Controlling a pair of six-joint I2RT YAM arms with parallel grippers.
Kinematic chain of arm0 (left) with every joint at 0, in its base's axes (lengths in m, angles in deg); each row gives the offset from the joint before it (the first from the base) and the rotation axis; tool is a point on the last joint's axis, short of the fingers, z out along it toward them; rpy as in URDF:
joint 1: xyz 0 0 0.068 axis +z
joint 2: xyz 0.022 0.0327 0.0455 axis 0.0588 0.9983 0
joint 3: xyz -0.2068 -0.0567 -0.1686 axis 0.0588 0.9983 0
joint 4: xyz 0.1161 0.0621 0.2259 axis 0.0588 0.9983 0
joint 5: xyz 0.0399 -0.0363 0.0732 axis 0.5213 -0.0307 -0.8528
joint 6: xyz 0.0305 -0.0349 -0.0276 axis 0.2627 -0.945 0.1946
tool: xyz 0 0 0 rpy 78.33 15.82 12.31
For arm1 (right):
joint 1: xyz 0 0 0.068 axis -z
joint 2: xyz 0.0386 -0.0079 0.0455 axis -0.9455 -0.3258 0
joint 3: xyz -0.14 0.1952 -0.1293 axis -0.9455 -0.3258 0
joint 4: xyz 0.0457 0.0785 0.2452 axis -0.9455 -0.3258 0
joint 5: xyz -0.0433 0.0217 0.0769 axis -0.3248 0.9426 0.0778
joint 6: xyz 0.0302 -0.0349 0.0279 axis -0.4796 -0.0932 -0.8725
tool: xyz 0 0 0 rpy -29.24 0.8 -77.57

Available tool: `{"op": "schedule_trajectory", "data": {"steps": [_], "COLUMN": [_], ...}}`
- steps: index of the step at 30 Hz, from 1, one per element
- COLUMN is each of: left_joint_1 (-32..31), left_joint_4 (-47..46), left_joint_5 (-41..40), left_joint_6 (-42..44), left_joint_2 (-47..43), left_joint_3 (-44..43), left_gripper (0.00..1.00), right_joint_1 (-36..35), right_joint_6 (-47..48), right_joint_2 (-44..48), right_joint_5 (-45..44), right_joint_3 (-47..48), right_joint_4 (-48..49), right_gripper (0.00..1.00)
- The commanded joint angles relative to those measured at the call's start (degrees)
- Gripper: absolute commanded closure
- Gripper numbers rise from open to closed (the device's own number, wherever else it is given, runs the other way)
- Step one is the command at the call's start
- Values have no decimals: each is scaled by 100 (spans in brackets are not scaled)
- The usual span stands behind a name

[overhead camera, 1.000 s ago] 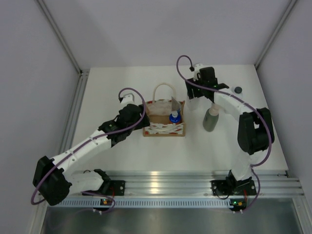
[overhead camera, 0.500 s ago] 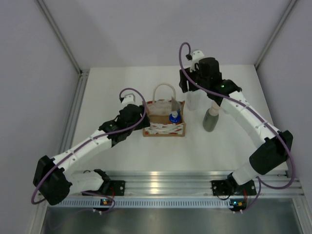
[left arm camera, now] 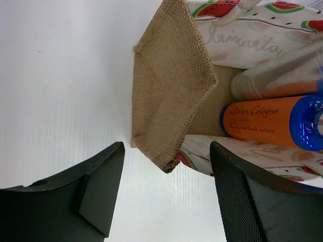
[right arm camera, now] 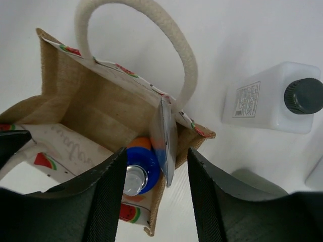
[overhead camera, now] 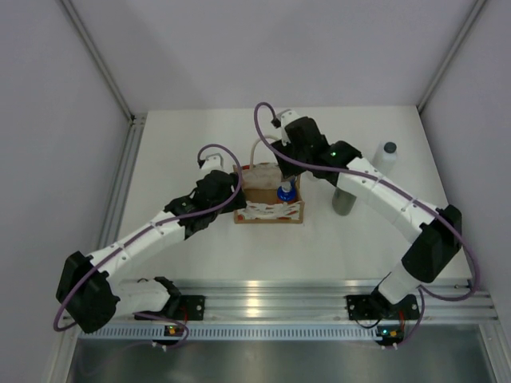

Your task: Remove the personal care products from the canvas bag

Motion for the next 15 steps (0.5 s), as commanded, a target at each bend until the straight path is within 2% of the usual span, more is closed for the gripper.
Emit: {"op": "schedule_trajectory", "data": {"steps": [1, 8, 15], "left_joint_1": [11, 11, 11], "left_joint_4": [-65, -65, -65], "left_joint_5": [3, 47, 38], "left_joint_6": [65, 48, 48], "left_joint_2": [66, 92, 75], "left_joint_3": [-148, -157, -157], "left_gripper": [27, 26, 26], "right_joint_1": [-72, 130, 174], "right_joint_6": [86, 148, 130], "right_joint_2": [-283, -784, -1197], "right_joint_5": [-433, -240, -37], "right_joint_3": [158, 237, 281], "right_joint_4": [-177, -177, -177], "right_gripper": [52, 62, 66]}}
